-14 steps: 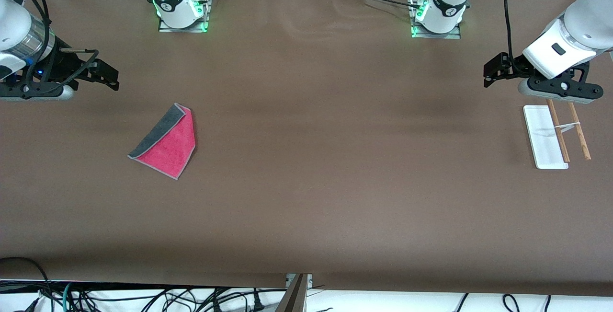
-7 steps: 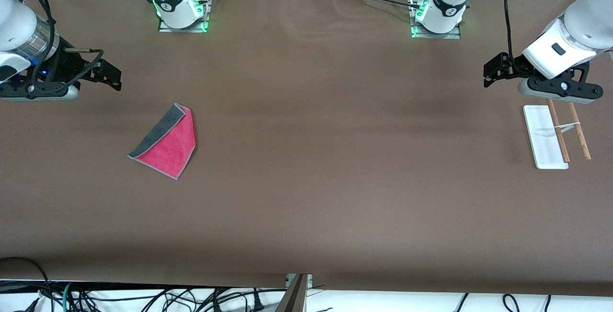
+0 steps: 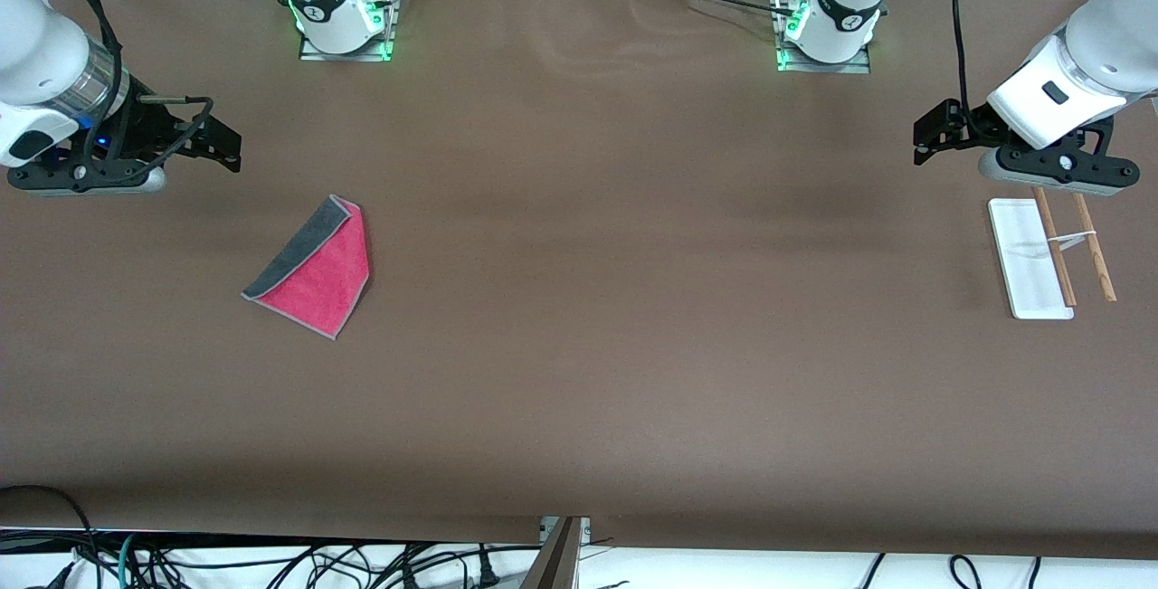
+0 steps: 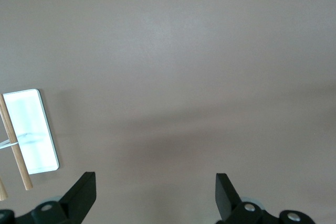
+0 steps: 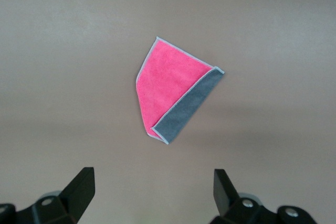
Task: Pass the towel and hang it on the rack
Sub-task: 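Move the right gripper down to the grey edge of the towel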
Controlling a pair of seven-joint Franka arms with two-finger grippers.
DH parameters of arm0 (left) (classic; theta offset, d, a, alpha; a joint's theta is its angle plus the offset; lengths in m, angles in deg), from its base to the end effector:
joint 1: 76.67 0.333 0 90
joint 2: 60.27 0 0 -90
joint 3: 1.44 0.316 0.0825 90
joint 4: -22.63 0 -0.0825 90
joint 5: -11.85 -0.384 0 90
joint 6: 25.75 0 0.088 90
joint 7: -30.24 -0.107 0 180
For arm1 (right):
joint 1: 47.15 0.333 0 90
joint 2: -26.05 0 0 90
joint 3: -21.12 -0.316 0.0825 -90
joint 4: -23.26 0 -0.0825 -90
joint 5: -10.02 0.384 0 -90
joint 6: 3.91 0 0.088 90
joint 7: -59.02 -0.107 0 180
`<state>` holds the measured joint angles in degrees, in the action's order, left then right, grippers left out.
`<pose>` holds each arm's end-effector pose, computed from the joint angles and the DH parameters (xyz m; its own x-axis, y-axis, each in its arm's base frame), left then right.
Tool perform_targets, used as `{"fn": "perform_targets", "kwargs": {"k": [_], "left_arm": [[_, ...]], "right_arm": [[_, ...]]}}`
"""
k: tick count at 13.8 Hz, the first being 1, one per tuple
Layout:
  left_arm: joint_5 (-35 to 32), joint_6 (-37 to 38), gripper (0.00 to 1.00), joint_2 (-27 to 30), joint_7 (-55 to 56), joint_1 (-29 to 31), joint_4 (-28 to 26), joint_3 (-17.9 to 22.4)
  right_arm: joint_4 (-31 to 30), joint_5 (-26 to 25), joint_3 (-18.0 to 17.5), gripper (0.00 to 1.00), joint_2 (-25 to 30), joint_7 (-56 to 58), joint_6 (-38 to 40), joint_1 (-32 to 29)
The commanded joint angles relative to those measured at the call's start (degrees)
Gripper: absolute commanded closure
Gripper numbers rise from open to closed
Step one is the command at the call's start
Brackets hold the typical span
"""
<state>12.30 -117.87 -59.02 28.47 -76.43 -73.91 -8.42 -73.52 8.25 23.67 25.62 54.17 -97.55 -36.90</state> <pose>0.5436 -0.0657 0.5857 0.9875 -0.1473 -0.0553 -0.1472 -0.9891 0.0069 0.5527 0.0717 0.5698 0.9969 0.0515 -0.0594 0.0537 -0.9979 0.0361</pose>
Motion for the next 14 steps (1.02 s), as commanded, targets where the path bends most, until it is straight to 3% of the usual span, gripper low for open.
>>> {"fn": "perform_targets", "kwargs": {"k": [1, 8, 14], "left_arm": [[-1.2, 0.1, 0.00, -0.3, -1.3, 0.2, 0.7, -0.2], [-1.2, 0.1, 0.00, -0.2, -1.4, 0.3, 0.7, -0.2], [-1.1, 0.1, 0.00, -0.3, -1.4, 0.3, 0.7, -0.2]], "right_arm": [[-0.1, -0.5, 0.1, 0.00, 0.3, 0.0, 0.7, 0.2], [-0.6, -0.3, 0.2, 0.00, 0.2, 0.6, 1.5, 0.2], [-1.0, 1.4, 0.4, 0.00, -4.5, 17.5, 2.2, 0.0]]}}
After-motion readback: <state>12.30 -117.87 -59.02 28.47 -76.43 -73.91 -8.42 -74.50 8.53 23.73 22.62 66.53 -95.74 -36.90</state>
